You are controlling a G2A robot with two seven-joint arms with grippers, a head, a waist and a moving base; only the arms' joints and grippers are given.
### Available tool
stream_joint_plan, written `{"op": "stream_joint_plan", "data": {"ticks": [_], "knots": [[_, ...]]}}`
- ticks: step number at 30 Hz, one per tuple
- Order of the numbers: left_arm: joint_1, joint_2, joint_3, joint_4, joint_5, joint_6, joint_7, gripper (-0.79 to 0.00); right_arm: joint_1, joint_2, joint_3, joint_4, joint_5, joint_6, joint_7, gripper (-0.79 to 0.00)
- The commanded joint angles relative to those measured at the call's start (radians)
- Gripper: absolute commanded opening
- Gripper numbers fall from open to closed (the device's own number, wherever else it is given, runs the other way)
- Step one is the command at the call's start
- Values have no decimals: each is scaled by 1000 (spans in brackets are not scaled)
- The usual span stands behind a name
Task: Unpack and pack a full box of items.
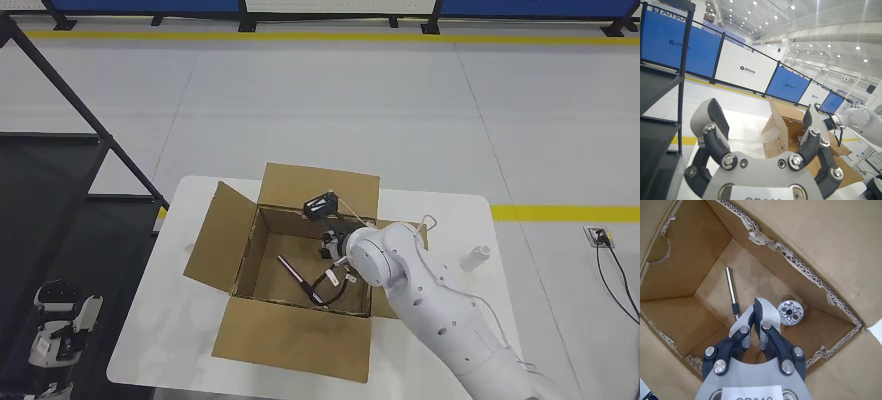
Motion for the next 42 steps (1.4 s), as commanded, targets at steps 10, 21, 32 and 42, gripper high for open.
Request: {"op": "stream_joint_plan", "data": {"ticks": [10, 21, 32, 42], "knots": [[0, 0, 0, 0, 0, 0, 0, 0, -192, 68, 215, -374, -182, 50, 63, 0], [0, 0, 0, 0, 0, 0, 0, 0, -422, 118, 554, -592, -480, 246, 38, 0], [0, 0, 0, 0, 0, 0, 0, 0, -386, 136, 723, -289, -422, 182, 59, 0], [0, 0, 0, 0, 0, 0, 0, 0, -321, 145, 760, -20, -313, 85, -57, -65]]}}
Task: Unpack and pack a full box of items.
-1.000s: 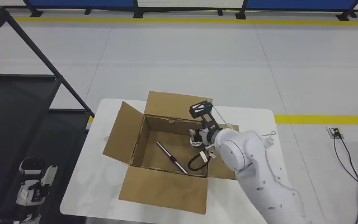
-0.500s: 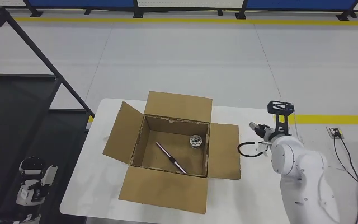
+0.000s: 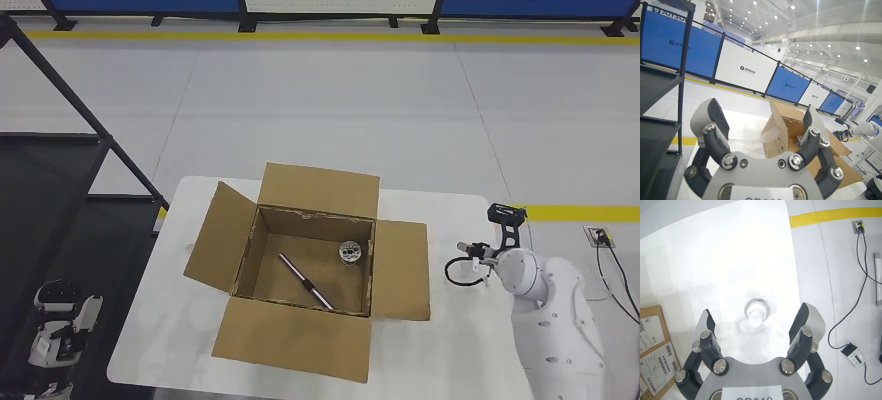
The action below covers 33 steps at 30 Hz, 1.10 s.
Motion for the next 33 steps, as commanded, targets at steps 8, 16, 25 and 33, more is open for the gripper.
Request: {"op": "stream_joint_plan", "data": {"ticks": [8, 16, 25, 33], "knots": [[0, 0, 0, 0, 0, 0, 0, 0, 26, 8, 6, 90, 45, -42, -57, -677], [0, 0, 0, 0, 0, 0, 0, 0, -11, 14, 2, 3, 81, -71, -74, -785], [0, 0, 0, 0, 0, 0, 0, 0, -123, 11, -41, -380, 63, 9, -97, -785], [0, 0, 0, 0, 0, 0, 0, 0, -192, -1, -203, -665, 79, -19, -167, -785]]}}
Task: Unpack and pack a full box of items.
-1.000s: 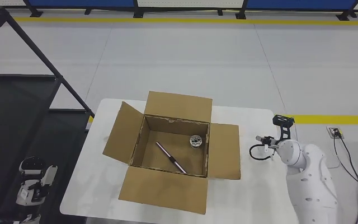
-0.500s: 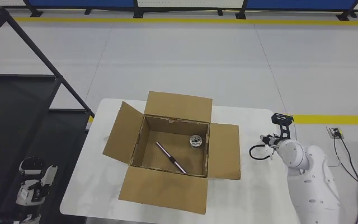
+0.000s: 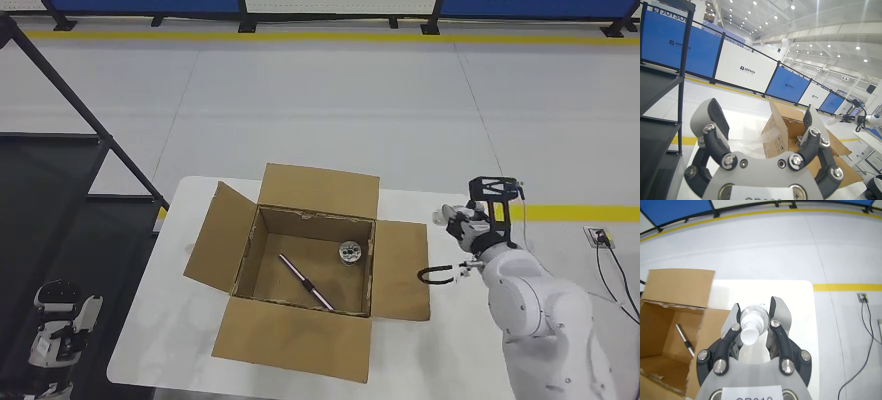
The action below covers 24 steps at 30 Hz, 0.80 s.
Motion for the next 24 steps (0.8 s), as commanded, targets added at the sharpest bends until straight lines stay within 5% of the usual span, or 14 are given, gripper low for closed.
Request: {"op": "stream_joint_plan", "data": {"ticks": [1, 11, 24], "knots": [[0, 0, 0, 0, 0, 0, 0, 0, -7, -2, -50, -33, 7, -36, -16, -785], [0, 0, 0, 0, 0, 0, 0, 0, 110, -31, -361, 63, -16, -137, 27, -785], [0, 0, 0, 0, 0, 0, 0, 0, 350, -110, -610, 397, 23, -79, 39, -785]]}}
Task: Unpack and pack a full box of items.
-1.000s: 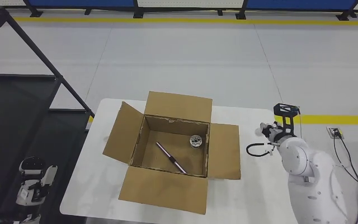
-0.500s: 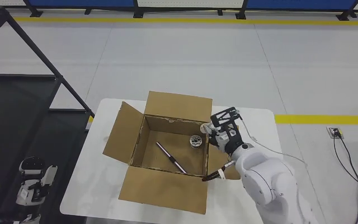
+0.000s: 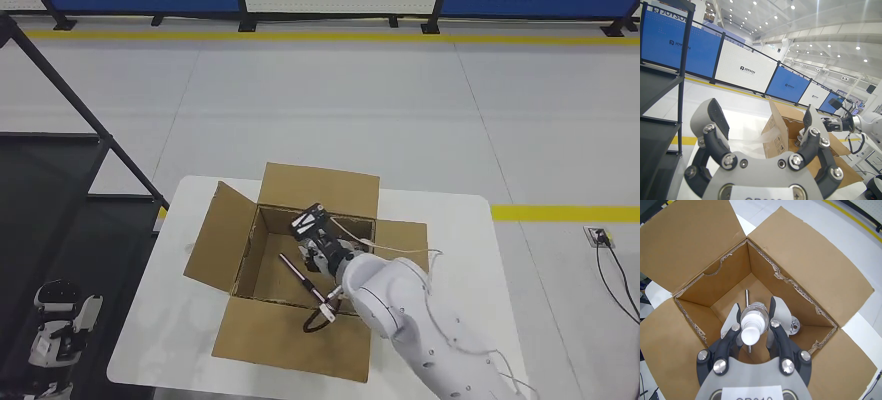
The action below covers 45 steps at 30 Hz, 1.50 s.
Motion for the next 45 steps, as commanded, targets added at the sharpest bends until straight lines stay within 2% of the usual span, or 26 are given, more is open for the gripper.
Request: {"op": "stream_joint_plan", "data": {"ticks": [1, 7, 23, 24, 25, 27, 30, 33, 34, 36, 40, 43, 45], "knots": [[0, 0, 0, 0, 0, 0, 0, 0, 20, -8, -22, 41, -15, 6, -1, -785], [0, 0, 0, 0, 0, 0, 0, 0, 60, -29, -43, 169, -22, 32, -5, -785], [0, 0, 0, 0, 0, 0, 0, 0, 136, -89, -104, 445, 15, 12, -58, -785], [0, 0, 0, 0, 0, 0, 0, 0, 142, -93, -108, 455, 15, 12, -58, -677], [0, 0, 0, 0, 0, 0, 0, 0, 146, -97, -112, 463, 17, 8, -59, -603], [0, 0, 0, 0, 0, 0, 0, 0, 153, -103, -115, 474, 20, 4, -57, -554], [0, 0, 0, 0, 0, 0, 0, 0, 157, -109, -116, 484, 20, -3, -52, -434], [0, 0, 0, 0, 0, 0, 0, 0, 155, -112, -112, 482, 17, -9, -47, -382], [0, 0, 0, 0, 0, 0, 0, 0, 153, -112, -110, 477, 17, -12, -45, -317], [0, 0, 0, 0, 0, 0, 0, 0, 147, -112, -104, 466, 9, -17, -38, -317], [0, 0, 0, 0, 0, 0, 0, 0, 121, -105, -81, 409, -15, -15, -35, -262], [-7, -1, 2, -16, 24, 48, -19, 0, 83, -91, -38, 319, -24, -18, -32, -240], [-21, -2, 12, -18, 34, 88, -48, 0, 41, -77, 8, 230, -27, -26, -29, -194]]}}
